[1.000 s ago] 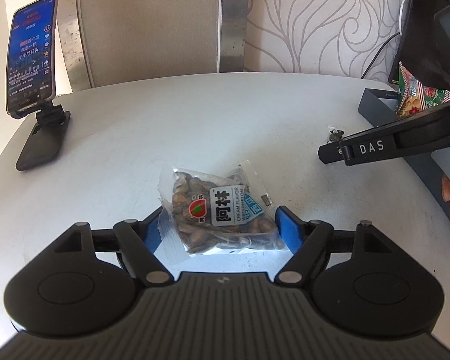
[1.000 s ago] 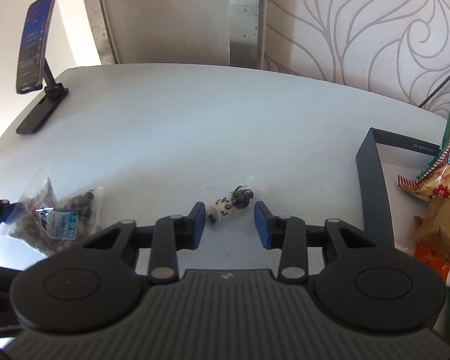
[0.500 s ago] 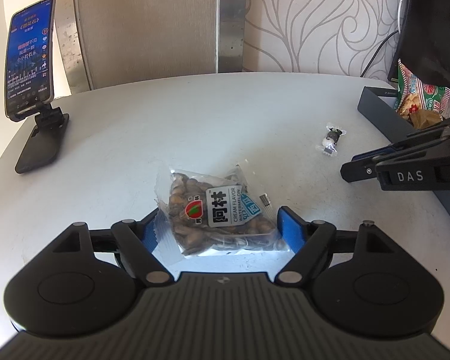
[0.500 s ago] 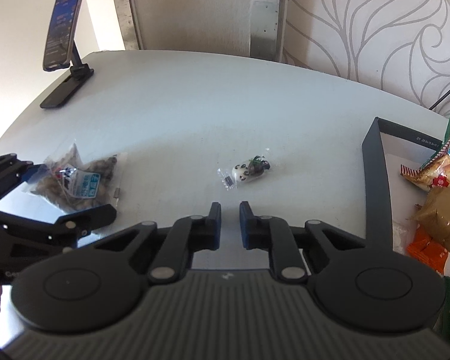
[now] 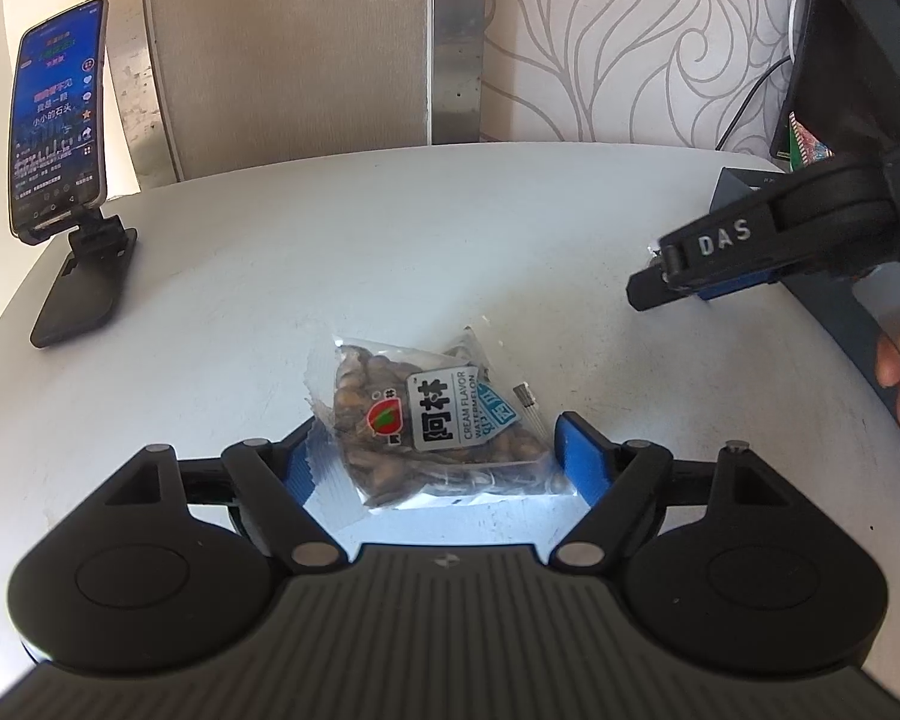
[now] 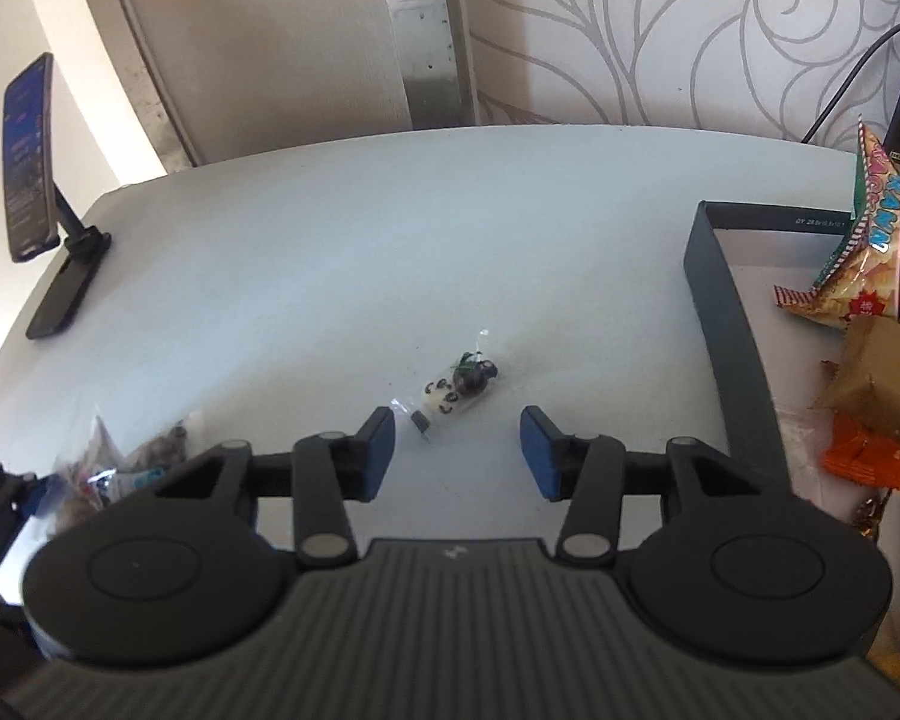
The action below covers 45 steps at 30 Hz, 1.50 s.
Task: Organize snacks
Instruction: 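Move right gripper to the small wrapped candy and close on it, then carry the seed bag and the wrapped candy over the dark box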
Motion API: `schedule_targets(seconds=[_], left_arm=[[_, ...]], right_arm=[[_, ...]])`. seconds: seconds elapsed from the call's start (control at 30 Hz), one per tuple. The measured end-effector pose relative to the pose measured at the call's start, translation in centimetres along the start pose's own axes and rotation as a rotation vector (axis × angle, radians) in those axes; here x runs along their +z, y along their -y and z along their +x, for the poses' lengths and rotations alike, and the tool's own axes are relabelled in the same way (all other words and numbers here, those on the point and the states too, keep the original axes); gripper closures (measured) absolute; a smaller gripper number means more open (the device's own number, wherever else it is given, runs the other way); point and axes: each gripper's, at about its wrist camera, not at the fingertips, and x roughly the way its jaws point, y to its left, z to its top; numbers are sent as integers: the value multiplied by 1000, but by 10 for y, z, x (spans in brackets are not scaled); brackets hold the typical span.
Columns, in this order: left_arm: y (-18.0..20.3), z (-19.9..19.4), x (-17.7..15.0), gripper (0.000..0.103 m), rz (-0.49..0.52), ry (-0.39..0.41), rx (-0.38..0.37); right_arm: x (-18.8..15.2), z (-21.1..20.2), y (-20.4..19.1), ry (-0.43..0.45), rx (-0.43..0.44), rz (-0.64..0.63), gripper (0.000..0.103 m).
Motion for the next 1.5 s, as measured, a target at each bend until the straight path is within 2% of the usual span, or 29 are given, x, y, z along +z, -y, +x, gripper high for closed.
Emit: schedule_targets(seconds=[0.13,0.17,0.3,0.43,0.63,0.93,1.27,1.5], left_arm=[[0,0,1,21,-2,-2,-2],[-1,0,1,21,0,-2,-4],[-2,-1,0,21,5,1,-12],[-3,-1,0,21,7,3,-17],[-4,-2,-1,21,6,4,-19],[-3,-2,1,27,-1,9,-10],[2,-3,2,28,-26,1,19],[7,-5,4,29,-39,-1,28]], right_arm=[[5,10,-16,30,-67,-60,52],[5,11,-18,37,-64,-84,57],[1,8,-16,35,-17,-141,65],[-3,2,-11,16,29,-165,69],[-18,-17,-4,-6,85,-172,69],[-36,-59,11,22,138,-142,69],[-55,-100,2,42,210,-168,69],[-63,-122,5,55,225,-180,69]])
